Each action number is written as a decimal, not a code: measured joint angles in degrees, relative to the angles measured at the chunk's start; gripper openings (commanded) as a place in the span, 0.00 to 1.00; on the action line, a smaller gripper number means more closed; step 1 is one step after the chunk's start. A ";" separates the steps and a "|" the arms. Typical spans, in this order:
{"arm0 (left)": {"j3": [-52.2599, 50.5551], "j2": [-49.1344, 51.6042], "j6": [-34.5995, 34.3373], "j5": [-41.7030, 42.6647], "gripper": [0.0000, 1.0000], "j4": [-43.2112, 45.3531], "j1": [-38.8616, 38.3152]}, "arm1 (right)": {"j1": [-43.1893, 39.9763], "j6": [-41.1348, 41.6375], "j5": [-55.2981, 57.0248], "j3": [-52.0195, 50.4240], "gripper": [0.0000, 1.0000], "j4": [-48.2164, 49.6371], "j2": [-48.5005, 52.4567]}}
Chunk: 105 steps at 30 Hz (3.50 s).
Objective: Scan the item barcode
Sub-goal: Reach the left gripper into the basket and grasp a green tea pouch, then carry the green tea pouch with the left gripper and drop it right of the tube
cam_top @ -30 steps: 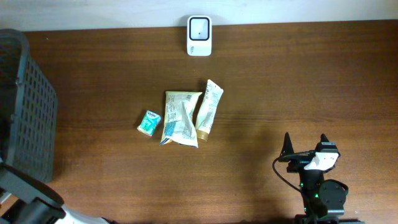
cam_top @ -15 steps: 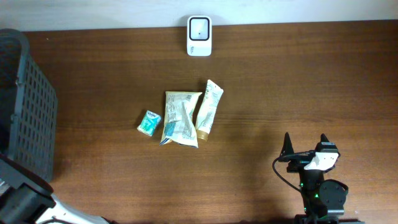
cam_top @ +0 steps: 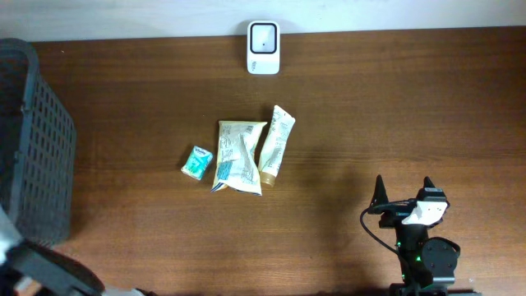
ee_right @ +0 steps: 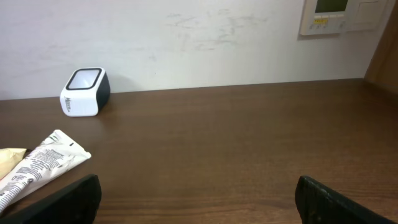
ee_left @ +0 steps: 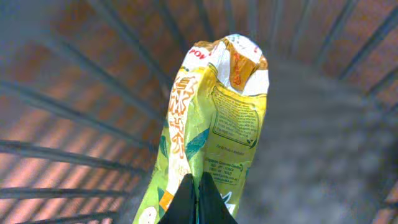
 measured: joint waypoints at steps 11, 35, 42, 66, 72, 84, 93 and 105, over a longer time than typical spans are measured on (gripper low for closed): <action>0.02 -7.76 -5.03 1.25 0.00 4.15 0.00 | 0.00 0.02 0.00 0.00 0.99 0.00 0.00; 0.74 21.84 -11.93 7.30 0.19 -0.81 0.11 | 0.00 0.00 0.02 0.00 0.99 0.02 0.00; 2.10 21.99 -12.72 8.09 0.00 -0.20 0.00 | 0.00 0.02 0.00 0.00 0.99 0.00 0.00; 17.29 -0.13 -8.07 47.10 0.00 -38.80 -55.63 | 0.00 0.02 0.00 0.00 0.99 0.02 -0.04; 17.27 4.74 -7.87 47.08 0.00 -37.92 -64.59 | 0.00 0.00 0.00 0.00 0.99 0.02 -0.04; 17.27 14.56 -7.93 36.89 0.00 -29.79 -75.38 | 0.00 0.02 0.00 0.00 0.99 0.02 -0.04; 17.44 27.32 -12.26 34.60 0.99 -14.62 -83.17 | 0.00 -0.04 0.00 0.00 0.99 0.02 -0.04; 35.74 20.06 -9.01 27.41 0.99 -42.34 -57.96 | 0.00 0.00 0.00 0.00 0.99 0.02 -0.04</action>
